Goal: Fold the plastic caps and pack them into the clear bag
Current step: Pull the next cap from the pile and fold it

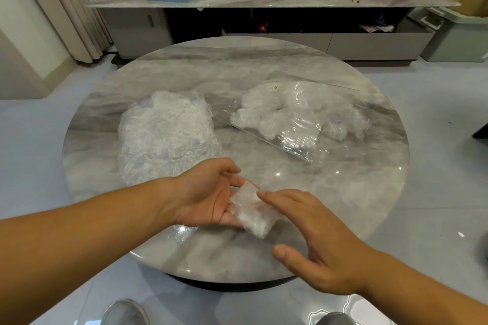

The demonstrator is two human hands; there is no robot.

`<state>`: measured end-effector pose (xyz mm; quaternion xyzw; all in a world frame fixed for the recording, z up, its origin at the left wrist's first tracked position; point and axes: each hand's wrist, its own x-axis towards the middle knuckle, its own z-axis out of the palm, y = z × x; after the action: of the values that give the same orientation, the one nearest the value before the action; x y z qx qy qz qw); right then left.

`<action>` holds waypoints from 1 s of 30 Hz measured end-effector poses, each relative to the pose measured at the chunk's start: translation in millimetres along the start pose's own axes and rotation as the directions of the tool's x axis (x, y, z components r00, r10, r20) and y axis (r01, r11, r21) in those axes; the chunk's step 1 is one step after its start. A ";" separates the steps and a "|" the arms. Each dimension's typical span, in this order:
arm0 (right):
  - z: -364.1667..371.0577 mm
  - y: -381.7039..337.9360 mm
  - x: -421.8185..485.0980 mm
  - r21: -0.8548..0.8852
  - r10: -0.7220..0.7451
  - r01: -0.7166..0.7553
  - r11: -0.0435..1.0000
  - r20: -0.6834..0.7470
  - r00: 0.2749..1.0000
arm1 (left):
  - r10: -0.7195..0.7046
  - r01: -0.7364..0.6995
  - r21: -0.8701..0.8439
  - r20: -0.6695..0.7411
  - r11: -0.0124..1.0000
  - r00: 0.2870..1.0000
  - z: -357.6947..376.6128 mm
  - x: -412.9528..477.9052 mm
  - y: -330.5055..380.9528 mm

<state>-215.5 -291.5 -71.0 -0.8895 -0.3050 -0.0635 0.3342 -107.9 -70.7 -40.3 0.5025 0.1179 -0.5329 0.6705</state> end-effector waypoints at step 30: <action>-75.2 11.1 36.8 0.751 0.763 -0.367 0.549 -0.271 0.588 | 0.628 -0.514 0.452 -0.143 0.729 0.765 64.9 31.8 28.1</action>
<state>-172.5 -327.3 -7.7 -0.7109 0.1303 -0.1045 0.6832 -96.1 -143.6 -16.6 0.7075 -0.0559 -0.2316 0.6653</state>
